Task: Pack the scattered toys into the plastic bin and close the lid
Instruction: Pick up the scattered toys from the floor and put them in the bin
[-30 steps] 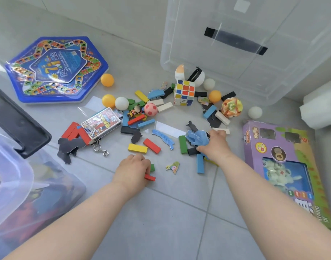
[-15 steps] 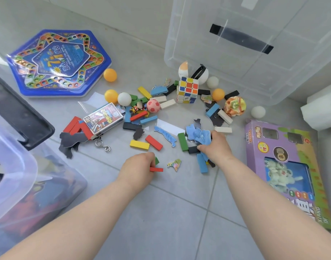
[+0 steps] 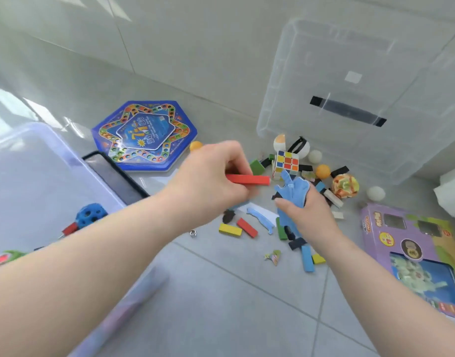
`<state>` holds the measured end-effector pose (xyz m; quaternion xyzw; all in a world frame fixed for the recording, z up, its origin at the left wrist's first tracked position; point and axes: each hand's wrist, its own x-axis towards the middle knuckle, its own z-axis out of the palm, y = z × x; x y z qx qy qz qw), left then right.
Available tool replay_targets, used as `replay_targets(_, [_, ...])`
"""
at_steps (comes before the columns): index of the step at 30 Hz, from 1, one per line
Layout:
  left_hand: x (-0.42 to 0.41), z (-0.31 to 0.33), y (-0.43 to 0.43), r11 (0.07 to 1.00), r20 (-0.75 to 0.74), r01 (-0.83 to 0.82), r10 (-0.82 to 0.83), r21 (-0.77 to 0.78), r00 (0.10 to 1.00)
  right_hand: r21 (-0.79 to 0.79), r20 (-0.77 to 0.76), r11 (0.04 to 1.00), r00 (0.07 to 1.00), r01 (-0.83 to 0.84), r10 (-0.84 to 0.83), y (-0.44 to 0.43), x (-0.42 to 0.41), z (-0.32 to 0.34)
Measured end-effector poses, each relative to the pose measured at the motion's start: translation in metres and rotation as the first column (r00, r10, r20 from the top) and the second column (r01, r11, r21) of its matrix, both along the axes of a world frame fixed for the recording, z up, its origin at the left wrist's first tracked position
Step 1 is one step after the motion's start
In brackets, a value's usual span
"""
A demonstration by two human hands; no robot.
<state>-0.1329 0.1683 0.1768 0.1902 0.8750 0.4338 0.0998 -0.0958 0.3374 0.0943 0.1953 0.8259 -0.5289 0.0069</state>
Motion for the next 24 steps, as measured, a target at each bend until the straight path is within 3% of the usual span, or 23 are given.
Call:
replay_targets(4, [-0.011, 0.032, -0.094, 0.980, -0.095, -0.195, 0.197, 0.027, 0.976, -0.072, -0.138, 0.984, 0.979, -0.160, 0.149, -0.059, -0.017, 0.049])
replay_targets(8, [-0.004, 0.008, -0.193, 0.886, -0.005, -0.444, 0.448, -0.132, 0.894, -0.236, -0.286, 0.944, 0.945, -0.230, 0.158, -0.130, -0.031, 0.070])
replay_targets(10, [0.002, -0.013, -0.226, 0.816, 0.019, -0.523, 0.543, -0.245, 0.839, -0.246, -0.342, 0.919, 0.915, -0.309, 0.216, -0.165, -0.038, 0.074])
replay_targets(12, [0.009, -0.039, -0.248, 0.776, 0.041, -0.514, 0.565, -0.365, 0.824, -0.170, -0.335, 0.869, 0.856, -0.465, 0.393, -0.196, -0.043, 0.075])
replay_targets(14, [0.016, -0.063, -0.266, 0.748, 0.055, -0.484, 0.566, -0.454, 0.823, 0.008, -0.247, 0.778, 0.752, -0.629, 0.611, -0.224, -0.045, 0.074])
replay_targets(17, [0.024, -0.090, -0.287, 0.709, 0.082, -0.439, 0.570, -0.551, 0.817, 0.404, -0.123, 0.633, 0.647, -0.660, 0.753, -0.247, -0.048, 0.072])
replay_targets(19, [0.028, -0.099, -0.293, 0.688, 0.106, -0.377, 0.550, -0.620, 0.829, 0.579, -0.044, 0.503, 0.592, -0.641, 0.805, -0.253, -0.048, 0.069])
replay_targets(22, [0.029, -0.102, -0.293, 0.653, 0.160, -0.260, 0.510, -0.711, 0.845, 0.593, 0.033, 0.402, 0.520, -0.698, 0.853, -0.254, -0.047, 0.066])
replay_targets(24, [0.025, -0.101, -0.288, 0.638, 0.126, -0.246, 0.478, -0.730, 0.869, 0.458, -0.033, 0.505, 0.553, -0.732, 0.832, -0.247, -0.048, 0.067])
